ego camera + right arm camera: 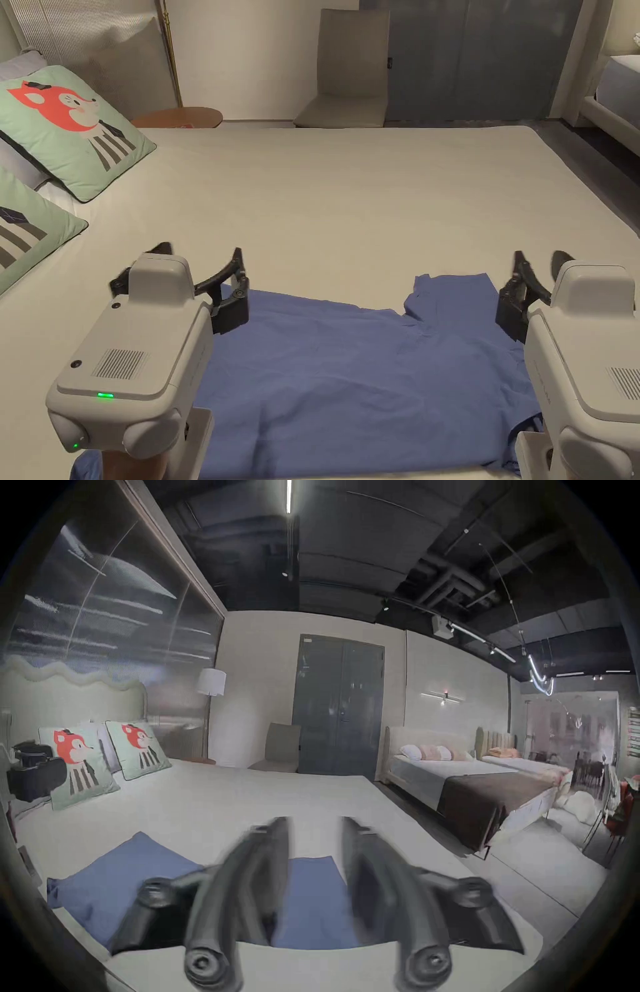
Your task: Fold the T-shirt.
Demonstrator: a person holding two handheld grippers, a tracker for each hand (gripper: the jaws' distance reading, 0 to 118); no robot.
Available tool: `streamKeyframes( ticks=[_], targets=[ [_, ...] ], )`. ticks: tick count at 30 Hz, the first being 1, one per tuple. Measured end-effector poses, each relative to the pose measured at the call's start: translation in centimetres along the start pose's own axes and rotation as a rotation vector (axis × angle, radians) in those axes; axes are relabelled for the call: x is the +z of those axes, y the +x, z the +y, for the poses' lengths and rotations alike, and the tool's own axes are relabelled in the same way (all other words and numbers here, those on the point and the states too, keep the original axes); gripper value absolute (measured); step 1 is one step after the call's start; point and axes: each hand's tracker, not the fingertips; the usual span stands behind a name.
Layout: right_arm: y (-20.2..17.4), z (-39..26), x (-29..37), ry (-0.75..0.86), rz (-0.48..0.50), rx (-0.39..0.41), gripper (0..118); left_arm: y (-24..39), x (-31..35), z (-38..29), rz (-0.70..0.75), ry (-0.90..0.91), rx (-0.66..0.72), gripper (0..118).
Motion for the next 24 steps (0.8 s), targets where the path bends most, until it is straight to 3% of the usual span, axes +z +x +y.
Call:
streamKeyframes(
  ticks=[1, 2, 3, 11, 24],
  targets=[
    [-0.1, -0.1, -0.2, 0.003, -0.003, -0.001, 17, 0.3, -0.2, -0.1, 0.004, 0.001, -0.001, 48],
    [-0.2, -0.2, -0.3, 0.006, -0.011, 0.002, 3, 0.4, -0.4, -0.2, 0.006, 0.000, -0.005, 17],
    [-0.2, -0.3, -0.2, 0.015, -0.017, 0.003, 1, 0.4, -0.6, -0.3, -0.003, -0.007, -0.004, 1],
    [-0.4, -0.5, -2.0, 0.014, -0.006, 0.000, 1, -0.9, -5.4, -1.1, -0.036, -0.144, 0.009, 0],
    [-1.6, -1.4, -10.0, -0.045, 0.010, -0.007, 1, -7.9, -25.0, -5.7, -0.125, -0.634, 0.104, 0]
  ],
)
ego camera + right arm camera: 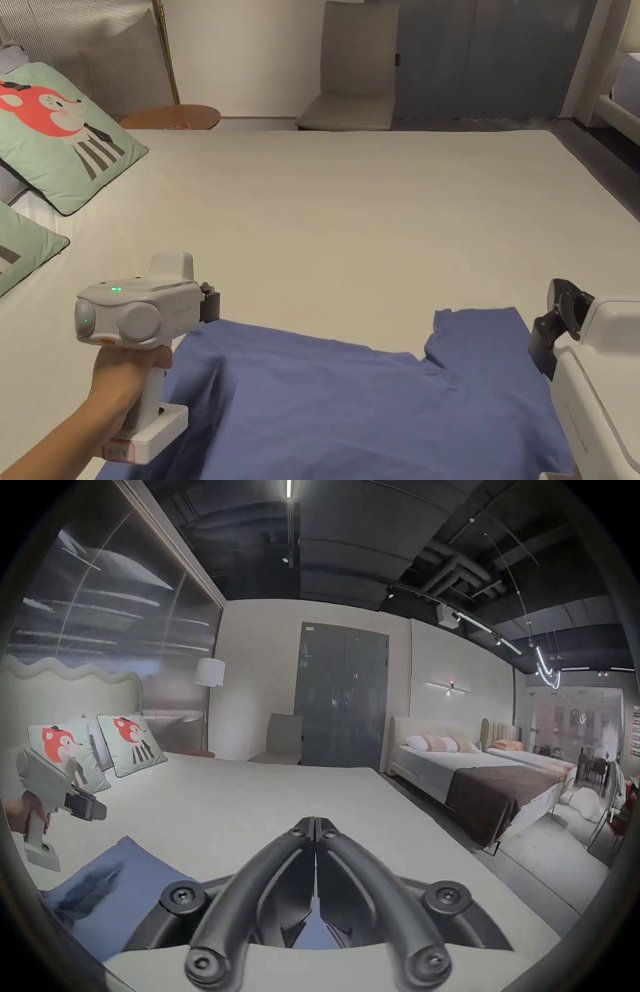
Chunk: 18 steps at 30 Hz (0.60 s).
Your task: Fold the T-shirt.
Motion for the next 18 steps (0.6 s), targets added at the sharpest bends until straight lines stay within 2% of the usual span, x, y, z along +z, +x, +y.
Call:
streamKeyframes(
  ticks=[5, 6, 7, 8, 9, 10, 13, 15, 16, 18],
  targets=[
    [-0.5, -1.0, -3.5, -0.046, 0.000, 0.005, 1, -2.7, -6.2, 0.8, 0.002, -0.117, 0.007, 3],
    [-0.6, -1.2, -4.0, -0.054, -0.001, 0.006, 1, -3.2, -7.3, 0.9, 0.004, -0.146, 0.036, 17],
    [-0.6, -1.4, -4.5, -0.063, -0.001, 0.008, 1, -3.7, -8.4, 1.0, -0.011, -0.198, 0.055, 54],
    [-0.6, -1.7, -4.9, -0.072, -0.002, 0.009, 1, -4.0, -9.2, 1.0, -0.003, -0.231, 0.077, 81],
    [-0.7, -1.9, -5.3, -0.080, -0.001, 0.010, 1, -4.2, -9.9, 0.9, 0.003, -0.249, 0.079, 99],
    [-0.6, -2.2, -5.7, -0.089, 0.001, 0.011, 1, -4.2, -10.4, 0.8, 0.017, -0.232, 0.072, 103],
    [-0.6, -3.0, -6.4, -0.114, -0.001, 0.016, 1, -4.6, -11.6, 0.4, 0.049, -0.238, 0.067, 97],
    [-0.5, -3.4, -6.7, -0.128, -0.001, 0.019, 1, -4.4, -12.3, 0.0, 0.039, -0.272, 0.059, 81],
    [-0.4, -3.5, -6.8, -0.134, -0.002, 0.018, 1, -4.5, -12.8, -0.4, 0.043, -0.292, 0.048, 69],
    [-0.2, -3.8, -6.9, -0.141, -0.004, 0.018, 1, -3.8, -13.2, -1.1, 0.053, -0.304, 0.022, 63]
  ],
)
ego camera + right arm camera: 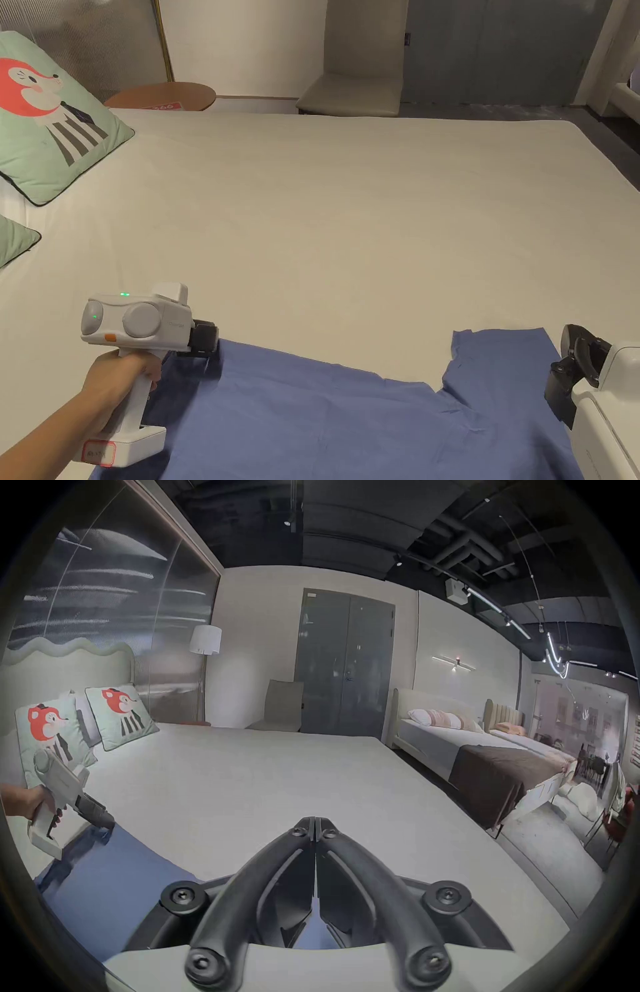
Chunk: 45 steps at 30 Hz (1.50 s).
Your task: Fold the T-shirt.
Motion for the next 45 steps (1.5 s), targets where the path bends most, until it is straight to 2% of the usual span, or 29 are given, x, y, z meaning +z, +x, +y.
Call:
streamKeyframes(
  ticks=[1, 3, 4, 6, 12, 14, 17, 18, 19, 22, 23, 24, 27, 29, 33, 35, 36, 37, 39, 40, 41, 43, 45],
  targets=[
    [0.1, 0.0, 0.0, -0.004, -0.004, 0.001, 1, 0.4, -0.2, -0.4, 0.002, -0.006, -0.013, 63],
    [0.5, -0.2, 0.1, -0.009, -0.007, -0.002, 1, 1.1, -0.4, -0.9, 0.017, -0.008, -0.055, 55],
    [0.6, -0.3, 0.1, -0.012, -0.010, -0.003, 1, 1.5, -0.3, -1.1, 0.028, 0.013, -0.079, 42],
    [0.8, -0.3, 0.1, -0.019, -0.014, -0.002, 1, 1.7, 0.0, -0.9, 0.003, 0.009, -0.082, 1],
    [2.3, -0.3, -0.2, -0.069, -0.014, -0.031, 1, 3.1, 2.2, -1.0, 0.052, 0.071, -0.153, 1],
    [3.5, -0.5, -1.3, -0.130, -0.015, -0.087, 1, 3.2, 4.0, -1.0, 0.023, 0.099, -0.132, 1],
    [5.6, -0.9, -4.4, -0.303, -0.024, -0.114, 2, 3.3, 6.9, -1.2, -0.010, 0.164, -0.136, 1],
    [6.2, -1.2, -5.4, -0.375, -0.030, -0.107, 8, 3.2, 7.6, -1.2, -0.017, 0.182, -0.141, 1],
    [7.0, -1.8, -6.4, -0.411, -0.030, -0.141, 28, 3.2, 8.4, -1.4, -0.027, 0.198, -0.141, 1],
    [8.9, -4.3, -9.8, -0.562, -0.018, -0.173, 108, 3.3, 10.0, -1.5, -0.054, 0.219, -0.133, 1],
    [9.2, -4.9, -10.6, -0.605, -0.011, -0.173, 113, 3.4, 10.4, -1.5, -0.057, 0.224, -0.135, 1],
    [9.4, -5.5, -10.9, -0.611, -0.007, -0.208, 113, 3.5, 10.6, -1.6, -0.058, 0.230, -0.140, 1],
    [9.5, -6.6, -11.2, -0.703, -0.015, -0.200, 112, 3.7, 11.1, -1.6, -0.058, 0.235, -0.146, 1],
    [9.6, -7.5, -11.3, -0.699, -0.021, -0.201, 108, 3.7, 11.3, -1.7, -0.059, 0.237, -0.150, 1],
    [8.9, -8.2, -10.3, -0.736, -0.028, -0.177, 94, 3.6, 11.3, -1.7, -0.060, 0.235, -0.148, 1],
    [8.7, -8.6, -10.1, -0.751, -0.013, -0.180, 78, 3.7, 11.3, -1.7, -0.055, 0.236, -0.149, 1],
    [8.5, -8.7, -9.8, -0.750, -0.010, -0.169, 74, 3.7, 11.3, -1.8, -0.055, 0.237, -0.148, 1],
    [8.5, -8.8, -10.1, -0.718, -0.025, -0.124, 65, 3.7, 11.3, -1.9, -0.055, 0.237, -0.146, 1],
    [8.3, -8.3, -9.4, -0.707, -0.013, -0.098, 35, 3.8, 11.6, -2.3, -0.055, 0.239, -0.139, 1],
    [8.2, -8.1, -9.2, -0.699, -0.014, -0.088, 16, 3.8, 11.7, -2.5, -0.055, 0.239, -0.136, 1],
    [8.1, -7.9, -9.1, -0.687, -0.018, -0.064, 8, 3.7, 11.8, -2.6, -0.053, 0.240, -0.132, 1],
    [8.1, -7.3, -8.3, -0.660, 0.043, -0.080, 8, 3.8, 12.3, -3.1, -0.051, 0.243, -0.124, 1],
    [8.1, -6.8, -7.8, -0.596, -0.004, -0.051, 8, 3.7, 13.1, -3.4, -0.051, 0.252, -0.115, 1]
  ],
)
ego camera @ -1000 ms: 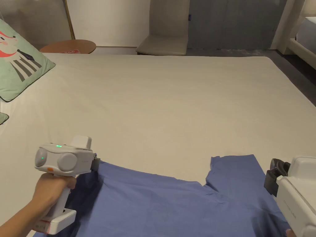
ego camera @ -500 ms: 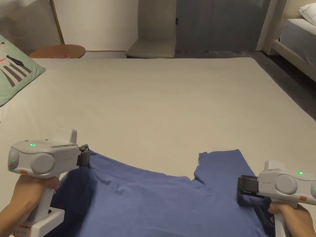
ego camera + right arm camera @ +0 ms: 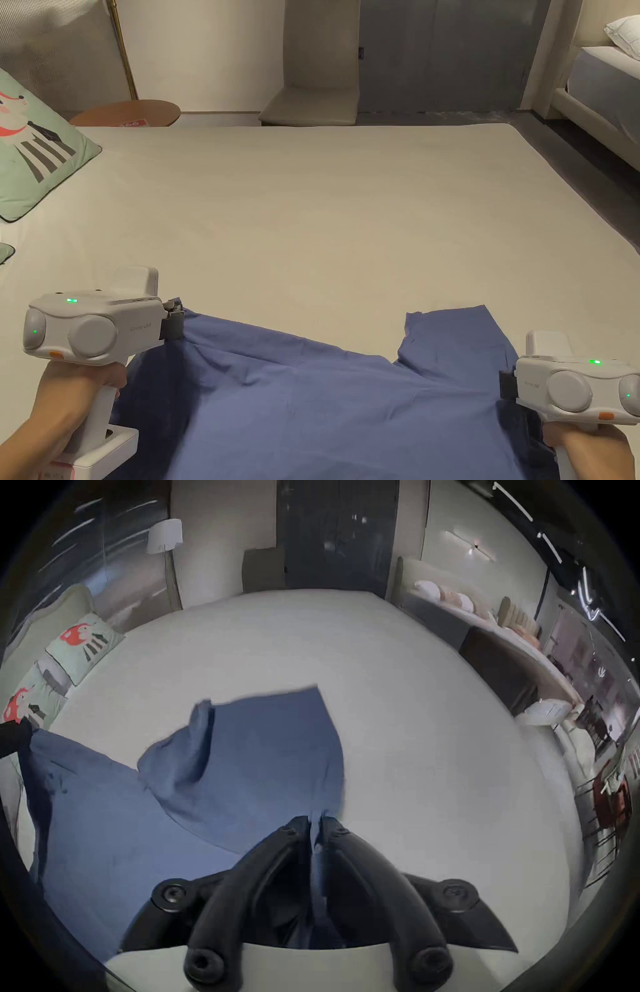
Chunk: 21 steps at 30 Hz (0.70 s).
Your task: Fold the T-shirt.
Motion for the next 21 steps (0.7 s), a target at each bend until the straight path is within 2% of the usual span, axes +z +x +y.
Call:
streamKeyframes(
  ticks=[4, 8, 14, 21],
  targets=[
    [-0.5, 1.2, 4.6, 0.158, 0.003, 0.024, 8, -0.2, 2.2, 0.0, 0.010, 0.041, 0.028, 1],
    [-1.2, 4.0, 9.1, 0.356, 0.004, 0.084, 7, -1.1, 5.4, 1.3, 0.045, 0.158, 0.068, 1],
    [-3.9, 10.0, 15.5, 0.678, -0.123, 0.211, 7, -2.1, 10.6, 5.8, 0.123, 0.356, 0.085, 1],
    [-5.2, 18.4, 21.5, 0.912, -0.135, 0.164, 7, -2.8, 16.6, 13.6, 0.195, 0.604, 0.131, 1]
  ],
)
